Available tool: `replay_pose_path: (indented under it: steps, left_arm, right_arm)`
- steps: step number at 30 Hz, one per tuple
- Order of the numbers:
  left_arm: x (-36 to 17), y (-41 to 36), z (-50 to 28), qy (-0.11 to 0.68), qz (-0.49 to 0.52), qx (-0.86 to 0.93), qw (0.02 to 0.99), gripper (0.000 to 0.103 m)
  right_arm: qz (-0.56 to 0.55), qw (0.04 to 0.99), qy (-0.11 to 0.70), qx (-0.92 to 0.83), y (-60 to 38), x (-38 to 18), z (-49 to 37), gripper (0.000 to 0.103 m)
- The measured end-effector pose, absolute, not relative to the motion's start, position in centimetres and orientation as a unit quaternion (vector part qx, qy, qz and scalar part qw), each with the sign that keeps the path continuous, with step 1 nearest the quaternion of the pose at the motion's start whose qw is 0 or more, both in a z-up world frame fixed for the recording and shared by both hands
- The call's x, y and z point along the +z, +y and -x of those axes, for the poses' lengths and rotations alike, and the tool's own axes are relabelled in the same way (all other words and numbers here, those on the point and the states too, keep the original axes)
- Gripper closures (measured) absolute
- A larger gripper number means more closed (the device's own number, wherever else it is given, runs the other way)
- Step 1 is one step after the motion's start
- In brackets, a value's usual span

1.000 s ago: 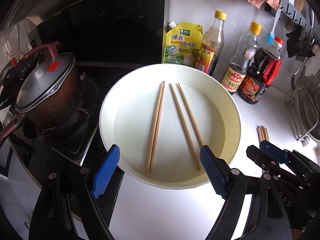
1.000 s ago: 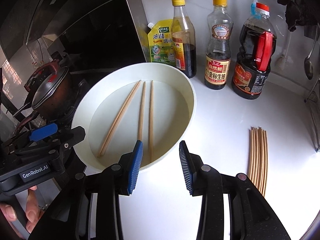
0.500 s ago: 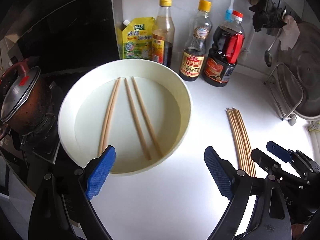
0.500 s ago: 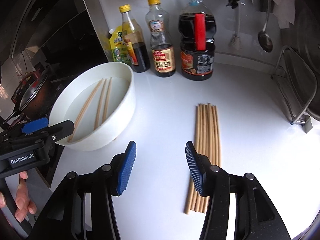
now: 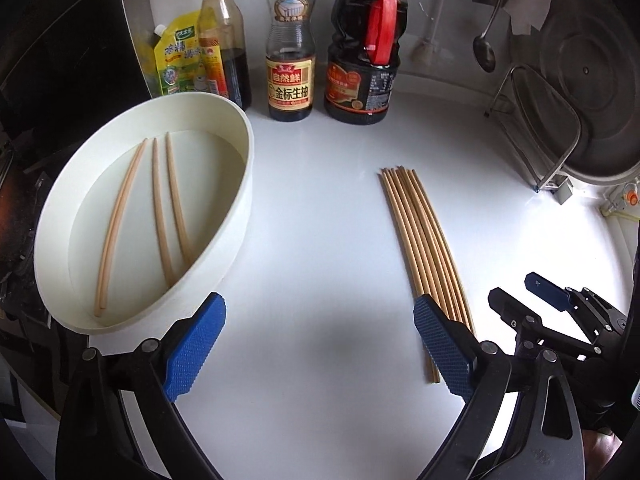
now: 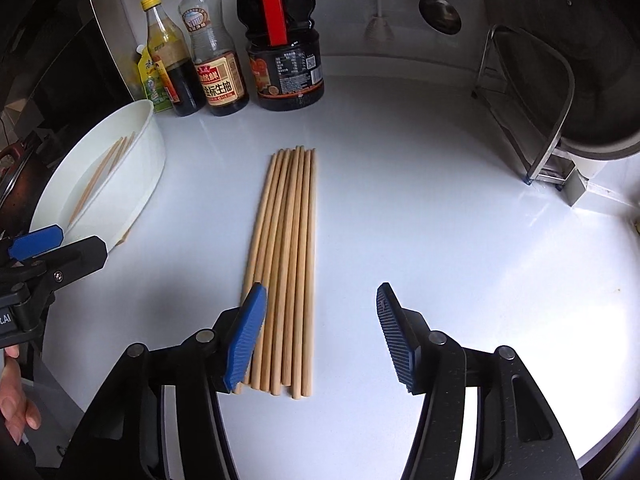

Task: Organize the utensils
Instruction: 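Move both open tools over the bamboo chopstick pile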

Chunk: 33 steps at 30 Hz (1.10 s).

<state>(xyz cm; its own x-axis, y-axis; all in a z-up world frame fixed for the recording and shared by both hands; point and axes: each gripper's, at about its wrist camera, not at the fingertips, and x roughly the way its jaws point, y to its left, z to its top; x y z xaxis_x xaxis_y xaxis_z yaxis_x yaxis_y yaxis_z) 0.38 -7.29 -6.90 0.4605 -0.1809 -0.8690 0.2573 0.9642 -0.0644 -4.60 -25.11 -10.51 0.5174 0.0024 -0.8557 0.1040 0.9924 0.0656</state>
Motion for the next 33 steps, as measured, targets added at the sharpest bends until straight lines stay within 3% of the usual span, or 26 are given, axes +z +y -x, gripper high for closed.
replay_pose_path:
  steps: [14,33]
  left_arm:
    - [-11.8,-9.5,-0.9,0.532,-0.033,-0.106,0.839,0.01]
    - [-13.5,-10.1,-1.6,0.543,-0.022,-0.091,0.835,0.01]
  right_arm:
    - [-0.041,0.863,0.503,-0.017,-26.5,-14.1,1.9,0.044]
    - [-0.005,0.863,0.505,-0.016,-26.5,-15.1,1.2,0.044]
